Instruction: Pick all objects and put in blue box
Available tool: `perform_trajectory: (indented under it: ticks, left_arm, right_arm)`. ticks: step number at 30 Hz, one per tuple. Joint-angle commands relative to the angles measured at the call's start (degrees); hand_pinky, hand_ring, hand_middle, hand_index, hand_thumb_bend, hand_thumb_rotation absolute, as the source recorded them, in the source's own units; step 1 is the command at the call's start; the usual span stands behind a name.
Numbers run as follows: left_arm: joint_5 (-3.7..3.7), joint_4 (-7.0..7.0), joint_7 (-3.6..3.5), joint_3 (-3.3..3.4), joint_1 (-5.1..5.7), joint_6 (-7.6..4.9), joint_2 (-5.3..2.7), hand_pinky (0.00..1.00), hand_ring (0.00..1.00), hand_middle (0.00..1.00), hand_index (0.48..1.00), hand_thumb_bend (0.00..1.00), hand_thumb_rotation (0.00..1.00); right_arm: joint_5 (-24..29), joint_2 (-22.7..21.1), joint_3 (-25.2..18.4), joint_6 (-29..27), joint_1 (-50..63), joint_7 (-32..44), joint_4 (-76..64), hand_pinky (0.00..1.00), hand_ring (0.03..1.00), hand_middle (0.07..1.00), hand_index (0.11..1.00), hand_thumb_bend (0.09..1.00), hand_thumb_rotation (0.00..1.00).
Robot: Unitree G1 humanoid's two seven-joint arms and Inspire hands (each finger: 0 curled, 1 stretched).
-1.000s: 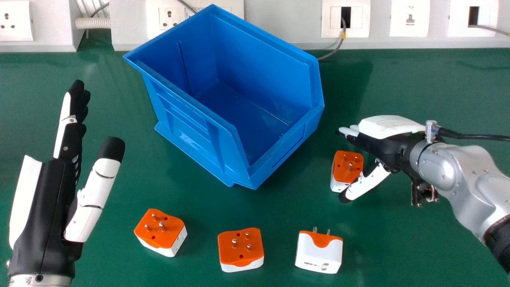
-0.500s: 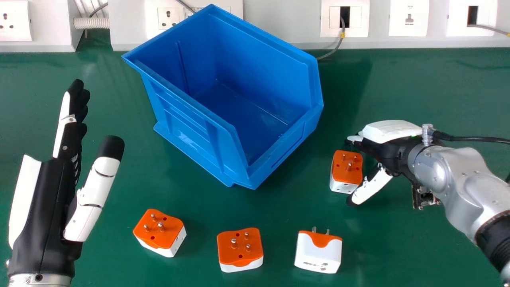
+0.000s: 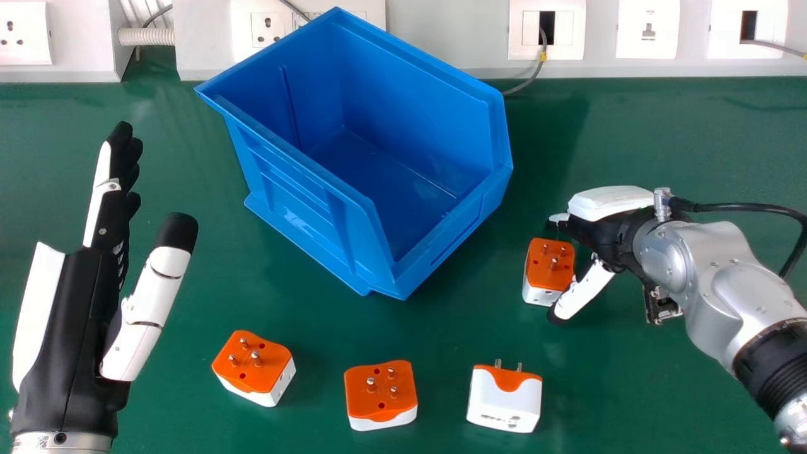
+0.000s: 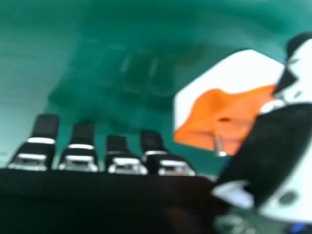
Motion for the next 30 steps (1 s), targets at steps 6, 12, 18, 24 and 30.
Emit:
perform_trajectory:
  ticks: [6,12,18,24,30]
  left_arm:
    - [-0.58,-1.73,-0.22,0.79,0.48,-0.39,0.63,0.98,1.00,1.00,1.000,0.59,0.94]
    - [-0.56,-2.12,-0.25,0.77,0.52,0.05,0.62,0.98,1.00,1.00,1.000,0.60,0.94]
    - [-0.48,-1.72,-0.20,0.77,0.44,-0.42,0.62,0.98,1.00,1.00,1.000,0.60,0.94]
    - [-0.06,-2.27,-0.01,0.30,0.12,0.00,0.35,0.98,1.00,1.00,1.000,0.59,0.94]
    - [0.06,-2.06,0.14,-0.06,-0.24,0.11,0.12,0.98,1.00,1.00,1.000,0.58,0.93]
  right_arm:
    - [-0.67,0.14,0.24,0.83,-1.45,-0.77,-0.24,0.87,0.931,0.968,0.929,0.566,0.43]
    - [-0.87,0.62,0.98,0.15,-2.19,-1.55,1.43,0.86,0.926,0.958,0.919,0.558,0.41]
    - [-1.07,0.82,1.69,0.29,-2.64,-2.08,2.12,0.84,0.916,0.952,0.913,0.561,0.42]
    - [-2.00,0.91,2.85,1.03,-2.22,-2.73,1.32,0.82,0.900,0.938,0.896,0.568,0.42]
    - [-3.32,0.93,3.50,0.84,-1.69,-3.45,0.50,0.78,0.877,0.918,0.866,0.557,0.40]
